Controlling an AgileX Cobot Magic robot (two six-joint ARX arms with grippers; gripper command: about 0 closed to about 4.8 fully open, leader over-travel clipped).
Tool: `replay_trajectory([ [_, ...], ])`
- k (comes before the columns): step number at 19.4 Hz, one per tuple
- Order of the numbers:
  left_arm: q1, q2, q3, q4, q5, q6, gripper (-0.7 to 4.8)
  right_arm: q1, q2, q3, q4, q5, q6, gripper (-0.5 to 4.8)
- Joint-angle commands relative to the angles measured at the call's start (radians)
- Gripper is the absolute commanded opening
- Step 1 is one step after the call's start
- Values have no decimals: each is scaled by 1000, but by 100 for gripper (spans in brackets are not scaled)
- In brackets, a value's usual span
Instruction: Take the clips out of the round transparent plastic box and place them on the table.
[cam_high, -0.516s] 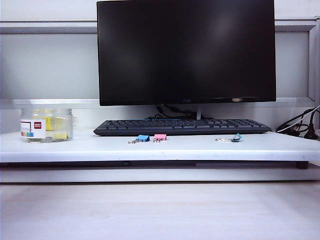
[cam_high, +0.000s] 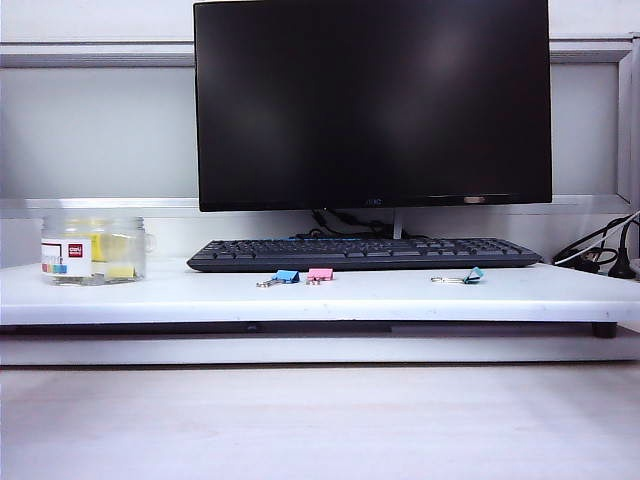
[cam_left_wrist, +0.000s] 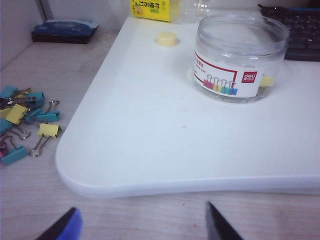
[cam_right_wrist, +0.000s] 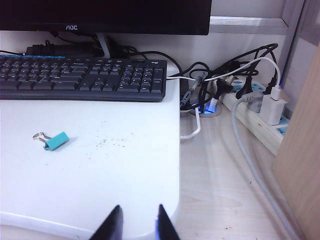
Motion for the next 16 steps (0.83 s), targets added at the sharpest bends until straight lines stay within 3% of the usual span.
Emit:
replay_trajectory([
  [1,2,-3,-3,-12,2,1,332,0,-2,1,11,0,1,94],
  [13,2,-3,-3,-4,-1,0,332,0,-2,1,12,-7,2,94],
  [16,2,-3,-3,53,2,-93,332,0,-2,1,15,-6,75,94],
])
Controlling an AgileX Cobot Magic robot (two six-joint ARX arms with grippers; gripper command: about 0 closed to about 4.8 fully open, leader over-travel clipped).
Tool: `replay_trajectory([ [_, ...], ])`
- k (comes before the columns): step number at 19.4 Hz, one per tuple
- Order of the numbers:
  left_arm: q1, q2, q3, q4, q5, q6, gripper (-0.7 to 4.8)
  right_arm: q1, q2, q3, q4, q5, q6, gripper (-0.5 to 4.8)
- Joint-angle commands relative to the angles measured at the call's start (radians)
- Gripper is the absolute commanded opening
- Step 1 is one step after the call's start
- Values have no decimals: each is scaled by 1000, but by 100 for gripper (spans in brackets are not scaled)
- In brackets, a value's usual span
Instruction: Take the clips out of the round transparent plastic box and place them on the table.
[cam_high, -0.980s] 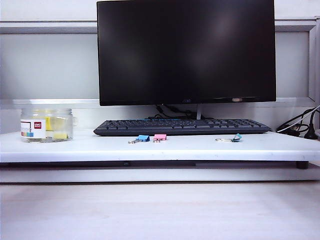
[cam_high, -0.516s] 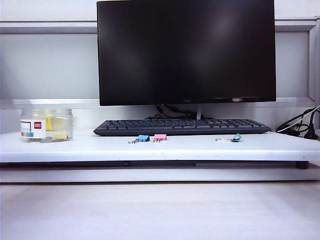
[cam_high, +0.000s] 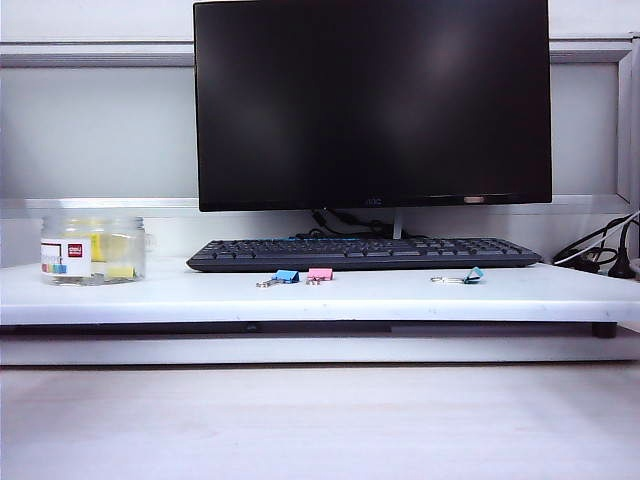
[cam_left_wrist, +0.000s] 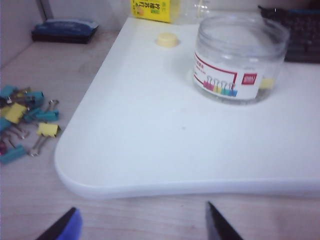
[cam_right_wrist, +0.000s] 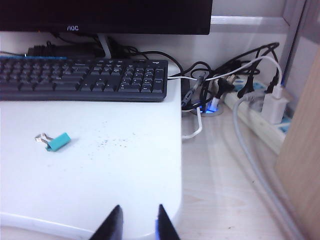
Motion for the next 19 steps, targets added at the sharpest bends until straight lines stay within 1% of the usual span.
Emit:
replay_trajectory([
  [1,2,-3,-2,71,4,-103,332,0,-2,1,22,-3,74,94],
  [3,2,-3,-2,125,27,-167,332,1,-2,1,31,-3,155,94],
  [5,2,-3,-2,195,90,-235,332,1,-2,1,35,-3,265,94],
  [6,2,-3,-2,233,138,-246,332,1,-2,1,40,-3,314,94],
  [8,2,-3,4,281,207,-253,332,1,-2,1,53,-14,372,94],
  [10,2,-3,17,283,238,-248,333,1,-2,1,73,-68,394,95],
  [13,2,-3,48,333,327,-251,393,1,-2,1,103,-198,419,95],
  [14,2,-3,72,339,333,-251,408,1,-2,1,110,-228,419,95],
  [15,2,-3,97,339,333,-250,408,1,-2,1,113,-247,425,95],
  [19,1,51,226,320,347,-249,407,1,-2,1,113,-246,437,95],
])
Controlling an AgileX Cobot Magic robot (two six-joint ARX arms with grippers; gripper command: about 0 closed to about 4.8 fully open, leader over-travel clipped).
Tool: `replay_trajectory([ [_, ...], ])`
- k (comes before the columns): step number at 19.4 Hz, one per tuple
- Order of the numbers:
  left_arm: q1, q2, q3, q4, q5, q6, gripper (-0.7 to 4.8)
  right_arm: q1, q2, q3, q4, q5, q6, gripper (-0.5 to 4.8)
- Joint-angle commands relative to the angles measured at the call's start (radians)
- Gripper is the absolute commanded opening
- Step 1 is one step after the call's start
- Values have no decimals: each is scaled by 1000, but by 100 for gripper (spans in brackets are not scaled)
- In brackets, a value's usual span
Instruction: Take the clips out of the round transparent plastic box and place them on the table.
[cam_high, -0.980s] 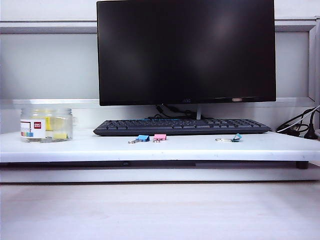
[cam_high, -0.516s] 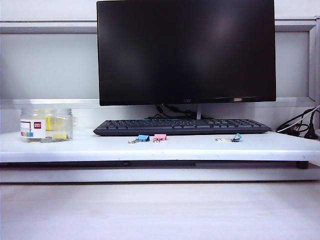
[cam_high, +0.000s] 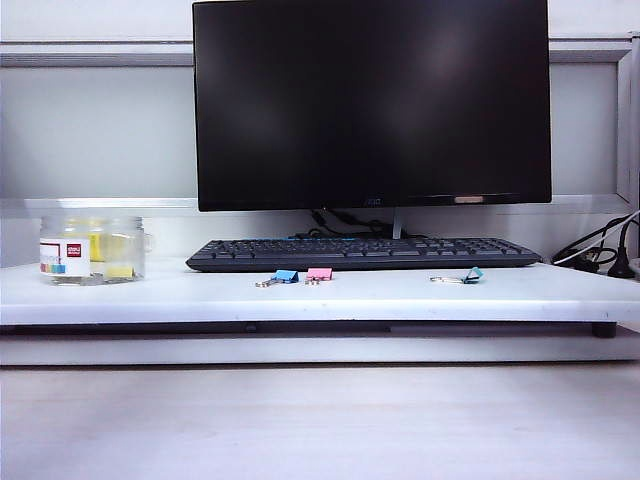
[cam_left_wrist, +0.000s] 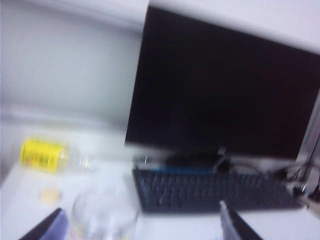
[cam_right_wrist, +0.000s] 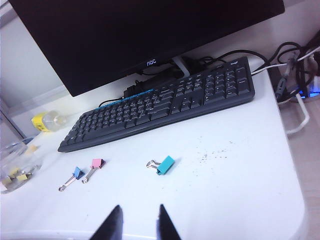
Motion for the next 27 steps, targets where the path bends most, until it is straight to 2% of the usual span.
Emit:
replay_trajectory([
  [1,2,80,97,-18,39,1,407,0,-2,1,19,-7,8,95],
  [6,2,361,306,-121,155,27,407,0,-2,1,16,-52,8,95],
  [10,1,657,486,-222,208,57,406,1,-2,1,14,-53,8,95],
  [13,0,867,615,-296,238,113,406,1,-2,1,3,-55,8,95],
  [16,1,1073,737,-342,240,141,403,1,-2,1,-17,-55,7,95],
  [25,-22,1429,890,-392,220,264,394,1,-2,1,-23,-55,7,95],
  [26,-36,1449,909,-404,200,286,388,1,-2,1,-24,-55,7,95],
  [27,-50,1465,929,-418,163,319,357,1,-2,1,-26,-55,7,95],
])
